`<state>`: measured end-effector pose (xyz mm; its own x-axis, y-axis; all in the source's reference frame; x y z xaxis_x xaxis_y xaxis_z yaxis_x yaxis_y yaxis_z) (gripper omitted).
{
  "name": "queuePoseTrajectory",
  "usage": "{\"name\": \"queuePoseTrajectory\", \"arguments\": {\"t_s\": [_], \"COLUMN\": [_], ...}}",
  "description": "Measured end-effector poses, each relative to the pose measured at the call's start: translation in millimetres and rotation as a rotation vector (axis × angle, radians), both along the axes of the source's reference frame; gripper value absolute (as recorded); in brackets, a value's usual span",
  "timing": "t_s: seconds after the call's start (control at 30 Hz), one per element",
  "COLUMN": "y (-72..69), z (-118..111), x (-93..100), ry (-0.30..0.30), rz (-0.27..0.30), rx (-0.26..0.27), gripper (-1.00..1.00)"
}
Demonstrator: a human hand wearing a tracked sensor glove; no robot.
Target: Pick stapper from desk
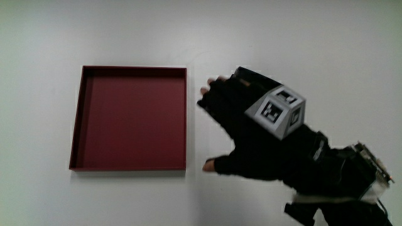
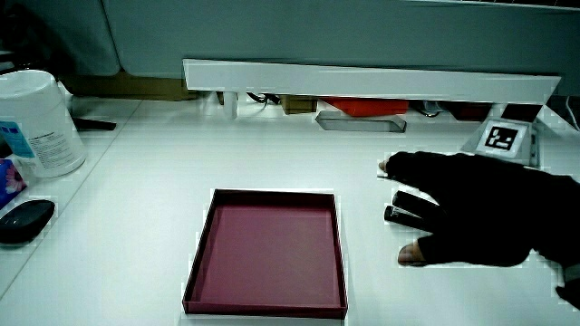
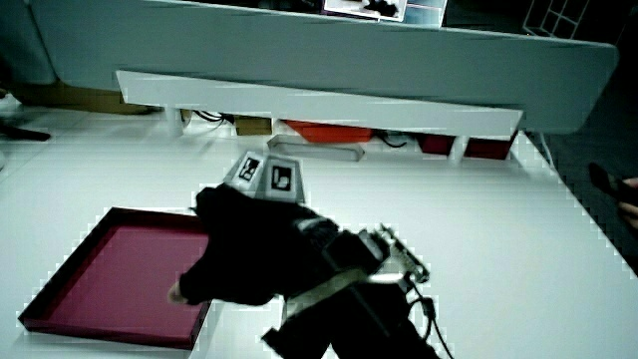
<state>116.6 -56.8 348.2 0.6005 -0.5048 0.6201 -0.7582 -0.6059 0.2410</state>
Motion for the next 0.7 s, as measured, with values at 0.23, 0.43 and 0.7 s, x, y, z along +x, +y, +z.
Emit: {"name": "queuePoseTrajectory", "arguments": {"t_s": [0.23,0.43,0.7], "y": [-26.1,-44.1,-59.9], "z": [8,24,59], "x": [19.1,33.3,49.1], "ry": [0.082,0.086,0.124], "rz": [0.28,0.345,0.434], "rx": [-0.218,-0.248,-0.332], "gripper": [0.0,0.0,0.0]}}
